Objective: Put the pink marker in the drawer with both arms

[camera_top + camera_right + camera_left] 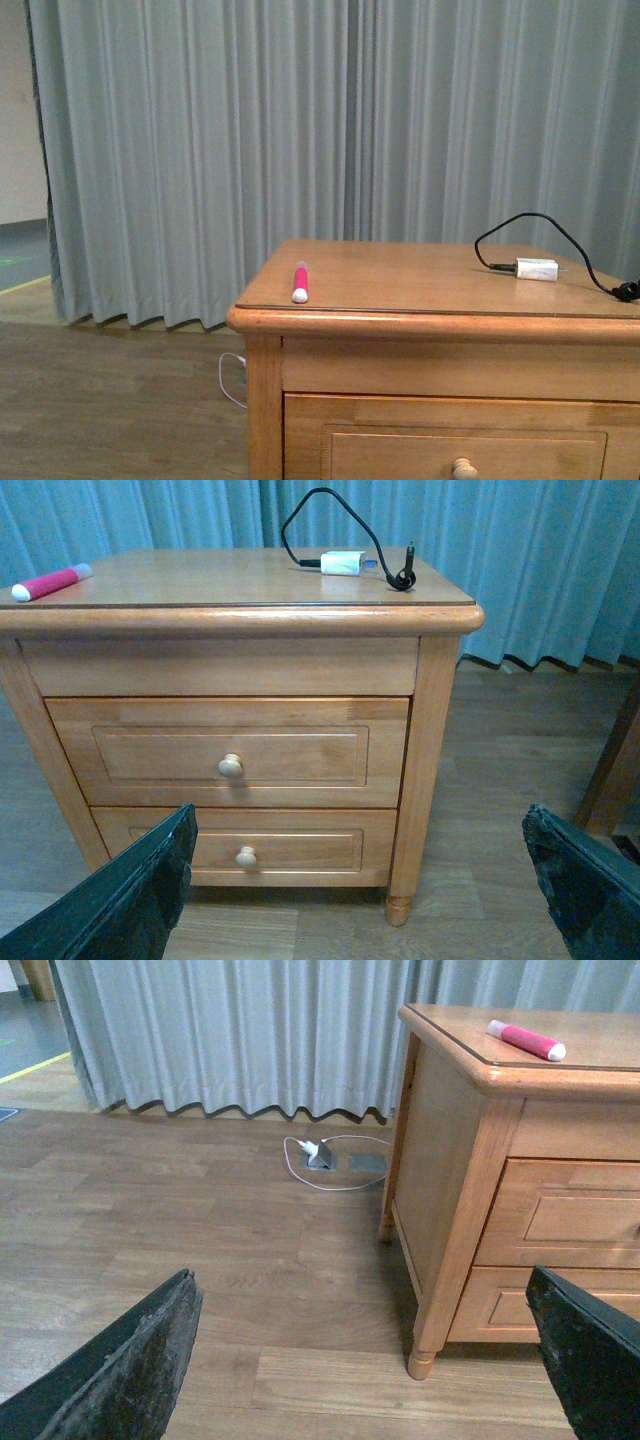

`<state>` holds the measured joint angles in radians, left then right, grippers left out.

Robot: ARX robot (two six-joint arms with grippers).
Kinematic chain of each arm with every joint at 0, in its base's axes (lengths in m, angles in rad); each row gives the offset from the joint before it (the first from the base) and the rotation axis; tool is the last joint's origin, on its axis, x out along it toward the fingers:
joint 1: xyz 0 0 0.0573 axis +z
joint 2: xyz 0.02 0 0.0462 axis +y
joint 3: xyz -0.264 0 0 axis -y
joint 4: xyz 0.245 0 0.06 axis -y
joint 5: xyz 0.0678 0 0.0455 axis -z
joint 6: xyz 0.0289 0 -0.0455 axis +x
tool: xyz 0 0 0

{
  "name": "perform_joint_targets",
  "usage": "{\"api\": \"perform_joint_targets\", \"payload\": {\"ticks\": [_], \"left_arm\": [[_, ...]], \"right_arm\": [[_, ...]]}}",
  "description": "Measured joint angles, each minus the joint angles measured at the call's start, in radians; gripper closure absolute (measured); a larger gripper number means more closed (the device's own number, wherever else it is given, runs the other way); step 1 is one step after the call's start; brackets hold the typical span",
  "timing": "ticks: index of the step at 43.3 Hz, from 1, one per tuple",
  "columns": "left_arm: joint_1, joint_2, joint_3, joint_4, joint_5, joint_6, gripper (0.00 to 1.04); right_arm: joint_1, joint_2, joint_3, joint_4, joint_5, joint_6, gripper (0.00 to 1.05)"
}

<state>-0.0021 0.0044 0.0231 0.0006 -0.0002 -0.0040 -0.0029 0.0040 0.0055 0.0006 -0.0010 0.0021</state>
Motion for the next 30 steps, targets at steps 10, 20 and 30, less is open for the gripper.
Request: {"api": "perform_joint_targets", "payload": {"ticks": [10,20,30], "left_arm": [[0.000,0.000,0.000,0.000,0.000,0.000,0.06],[0.000,0.000,0.000,0.000,0.000,0.000,0.06],[0.000,0.000,0.000,0.000,0.000,0.000,0.06]], "right_arm": [[0.000,0.000,0.000,0.000,0.000,0.000,0.08],[0.000,0.000,0.000,0.000,0.000,0.000,0.08],[0.000,0.000,0.000,0.000,0.000,0.000,0.08]]}}
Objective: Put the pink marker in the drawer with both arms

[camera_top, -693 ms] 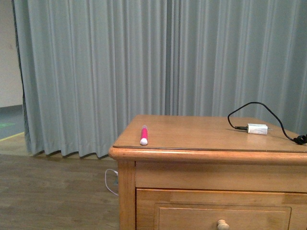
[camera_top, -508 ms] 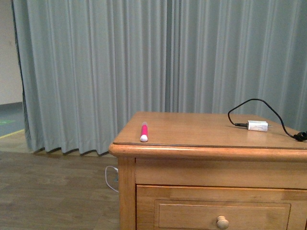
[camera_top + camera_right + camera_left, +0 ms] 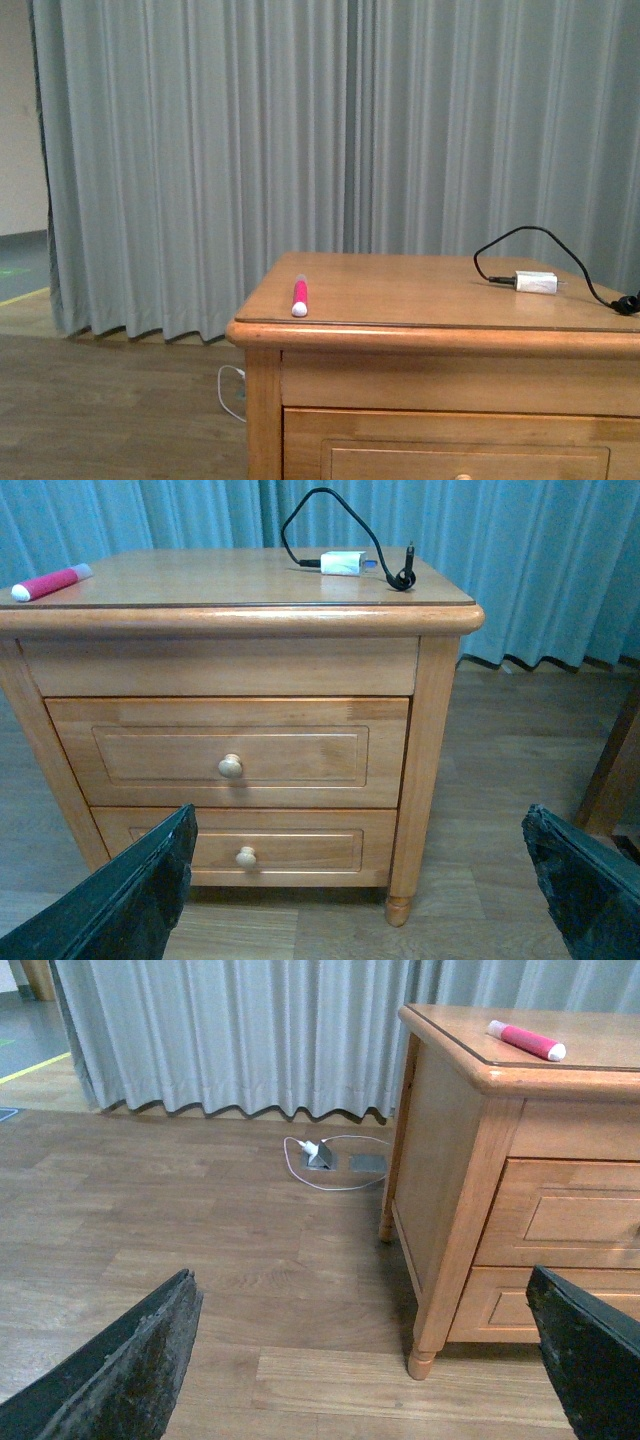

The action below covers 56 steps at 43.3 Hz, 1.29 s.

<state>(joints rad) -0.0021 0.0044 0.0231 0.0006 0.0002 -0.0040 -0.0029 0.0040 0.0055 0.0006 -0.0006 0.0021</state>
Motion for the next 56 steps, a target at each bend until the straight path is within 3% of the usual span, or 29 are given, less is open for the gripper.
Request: {"api": "perform_joint_targets", "payload": {"ticks": [14,18,21,32,47,56], "left_arm": [[0.000,0.000,0.000,0.000,0.000,0.000,0.06],[0.000,0.000,0.000,0.000,0.000,0.000,0.06],[0.000,0.000,0.000,0.000,0.000,0.000,0.06],[0.000,0.000,0.000,0.000,0.000,0.000,0.06],[0.000,0.000,0.000,0.000,0.000,0.000,0.06],[0.000,0.000,0.000,0.000,0.000,0.000,0.06]], "right_arm": [[0.000,0.000,0.000,0.000,0.000,0.000,0.08],[0.051,0.117,0.080,-0.196,0.116,0.053,0.08],[0.091,0.234,0.107,-0.215,0.127,0.080,0.08],[0.233,1.035,0.352,0.288,0.126,0.111,0.08],[0.356,1.705,0.746,0.452,0.217,0.158,0.08],[0.372,1.902,0.879,0.587,0.237,0.155,0.08]]}}
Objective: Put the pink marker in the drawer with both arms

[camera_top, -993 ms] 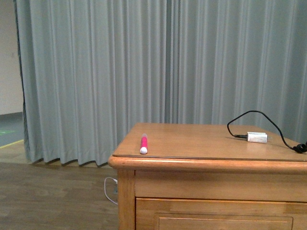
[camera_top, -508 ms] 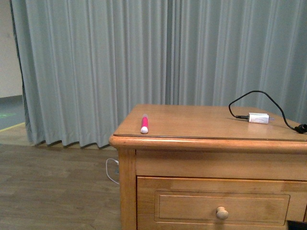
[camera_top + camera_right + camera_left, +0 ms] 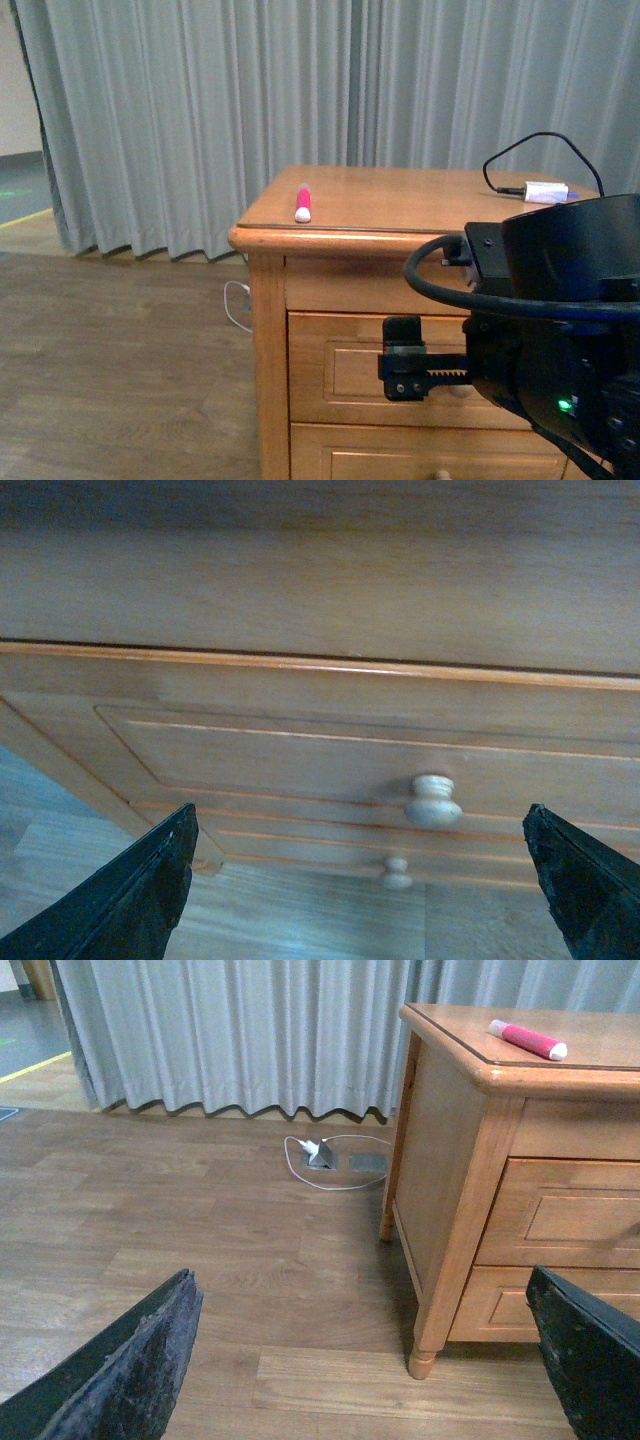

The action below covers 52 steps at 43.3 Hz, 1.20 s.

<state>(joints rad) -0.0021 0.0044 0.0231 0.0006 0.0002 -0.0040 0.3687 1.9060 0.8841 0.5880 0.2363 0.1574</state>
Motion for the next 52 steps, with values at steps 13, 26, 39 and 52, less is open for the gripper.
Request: {"api": "perform_joint_targets", "payload": {"ticks": [13,26,39,52], "left_arm": [[0.000,0.000,0.000,0.000,0.000,0.000,0.06],[0.000,0.000,0.000,0.000,0.000,0.000,0.06],[0.000,0.000,0.000,0.000,0.000,0.000,0.06],[0.000,0.000,0.000,0.000,0.000,0.000,0.06]], "right_arm": [[-0.033,0.197,0.104,0.080,0.010,-0.023,0.08],[-0.069,0.280,0.146,0.100,0.006,-0.054,0.08],[-0.100,0.311,0.150,0.128,0.010,-0.067,0.08],[-0.108,0.311,0.153,0.110,0.005,-0.082,0.45]]}}
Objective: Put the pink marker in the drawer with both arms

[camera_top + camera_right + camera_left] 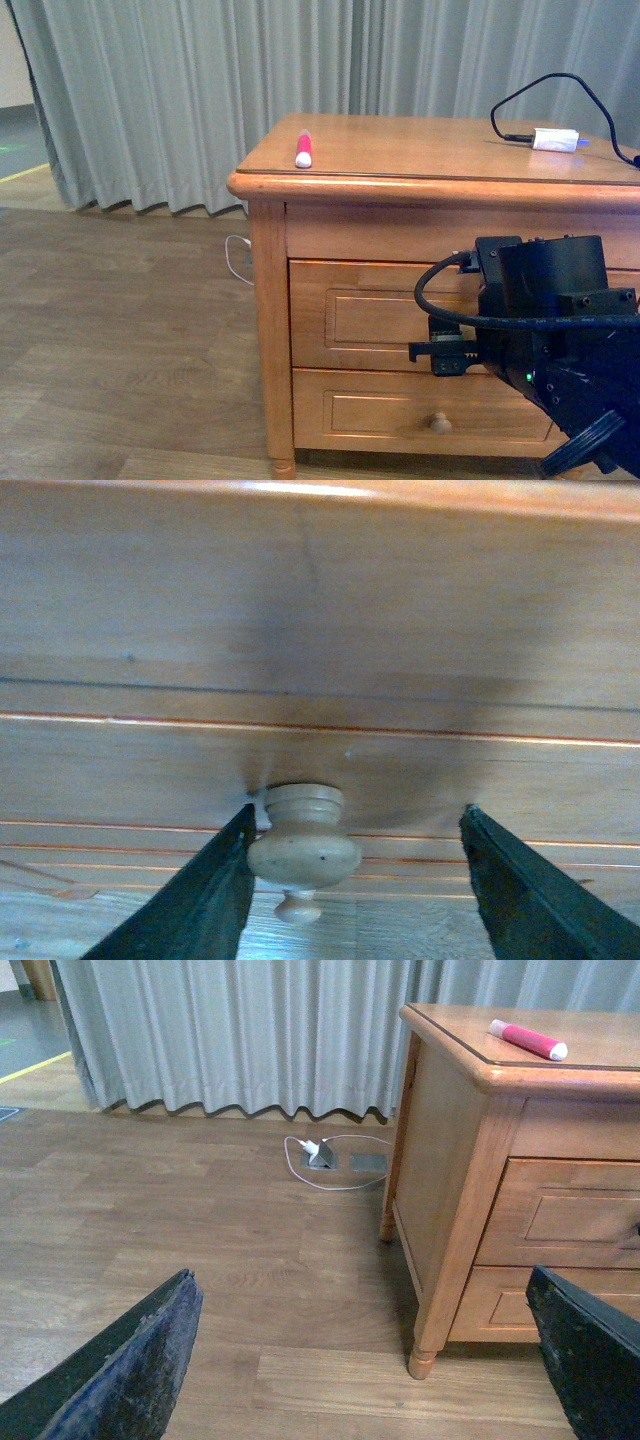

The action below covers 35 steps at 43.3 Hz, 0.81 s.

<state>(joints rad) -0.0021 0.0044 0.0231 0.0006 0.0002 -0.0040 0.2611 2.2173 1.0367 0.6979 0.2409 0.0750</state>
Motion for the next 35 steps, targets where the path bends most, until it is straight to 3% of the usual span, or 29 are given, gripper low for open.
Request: {"api": "perform_joint_targets", "payload": {"ticks": [11,23,30,35], "left_arm": [[0.000,0.000,0.000,0.000,0.000,0.000,0.06],[0.000,0.000,0.000,0.000,0.000,0.000,0.06],[0.000,0.000,0.000,0.000,0.000,0.000,0.06],[0.000,0.000,0.000,0.000,0.000,0.000,0.06]], "right_arm": [[0.006,0.000,0.011,-0.020,-0.013,0.000,0.79],[0.014,-0.034,0.000,-0.100,-0.003,0.031,0.82],[0.030,-0.188,-0.141,-0.248,-0.021,0.068,0.82],[0.037,-0.307,-0.286,-0.267,-0.048,0.065,0.82]]}}
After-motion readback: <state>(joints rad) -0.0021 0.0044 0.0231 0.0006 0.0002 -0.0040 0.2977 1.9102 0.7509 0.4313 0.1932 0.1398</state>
